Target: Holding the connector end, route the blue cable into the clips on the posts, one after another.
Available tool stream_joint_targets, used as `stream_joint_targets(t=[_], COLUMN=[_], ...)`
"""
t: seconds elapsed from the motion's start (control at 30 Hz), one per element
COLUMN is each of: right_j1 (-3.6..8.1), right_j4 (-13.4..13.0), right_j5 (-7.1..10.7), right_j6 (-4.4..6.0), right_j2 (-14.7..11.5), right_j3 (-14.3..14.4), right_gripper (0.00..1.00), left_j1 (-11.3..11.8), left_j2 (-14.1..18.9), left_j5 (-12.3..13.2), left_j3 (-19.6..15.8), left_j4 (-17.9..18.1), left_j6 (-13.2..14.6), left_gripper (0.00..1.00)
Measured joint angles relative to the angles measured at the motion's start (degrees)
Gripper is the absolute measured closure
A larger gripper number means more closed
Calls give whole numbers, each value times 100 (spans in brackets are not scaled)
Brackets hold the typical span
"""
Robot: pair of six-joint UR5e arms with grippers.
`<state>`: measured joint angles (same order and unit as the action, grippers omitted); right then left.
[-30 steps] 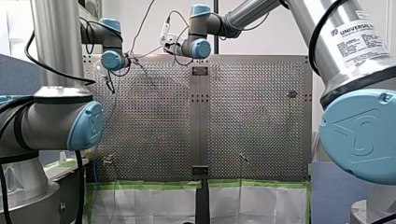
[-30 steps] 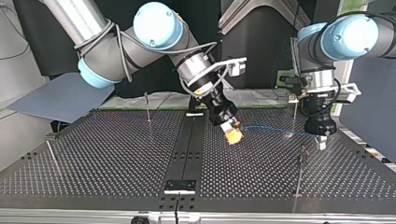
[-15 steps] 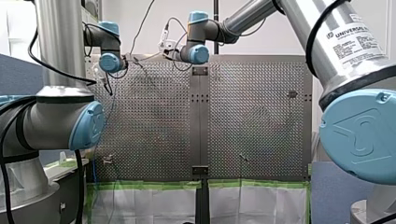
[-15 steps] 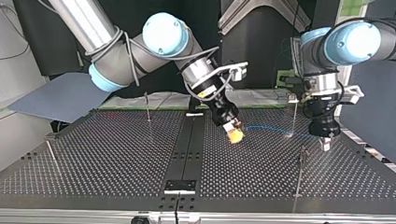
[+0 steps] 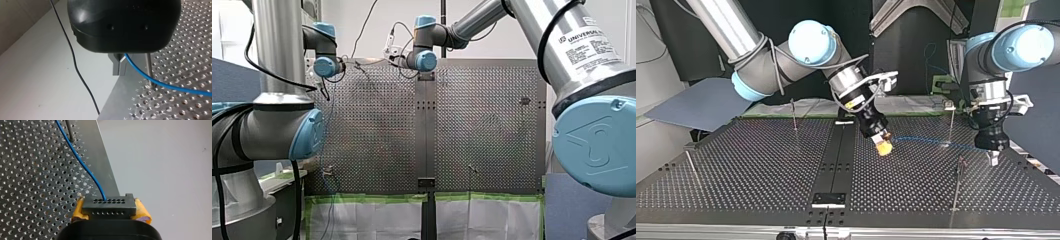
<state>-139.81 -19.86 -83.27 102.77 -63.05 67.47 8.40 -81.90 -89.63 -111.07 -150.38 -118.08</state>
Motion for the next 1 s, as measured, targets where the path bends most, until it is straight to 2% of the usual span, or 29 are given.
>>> stream_joint_targets(t=[0.57,1.0], right_j1=[5,6], right_j4=[-6,13], right_j5=[9,23], right_j6=[8,51], right_j2=[32,40], right_j3=[-100,-189], right_gripper=[100,100], left_j1=[155,141], left_j2=[-139,-108], left_j5=[465,851], left_j3=[0,0], left_j4=[79,256], left_j6=[-25,-110], left_gripper=[100,100])
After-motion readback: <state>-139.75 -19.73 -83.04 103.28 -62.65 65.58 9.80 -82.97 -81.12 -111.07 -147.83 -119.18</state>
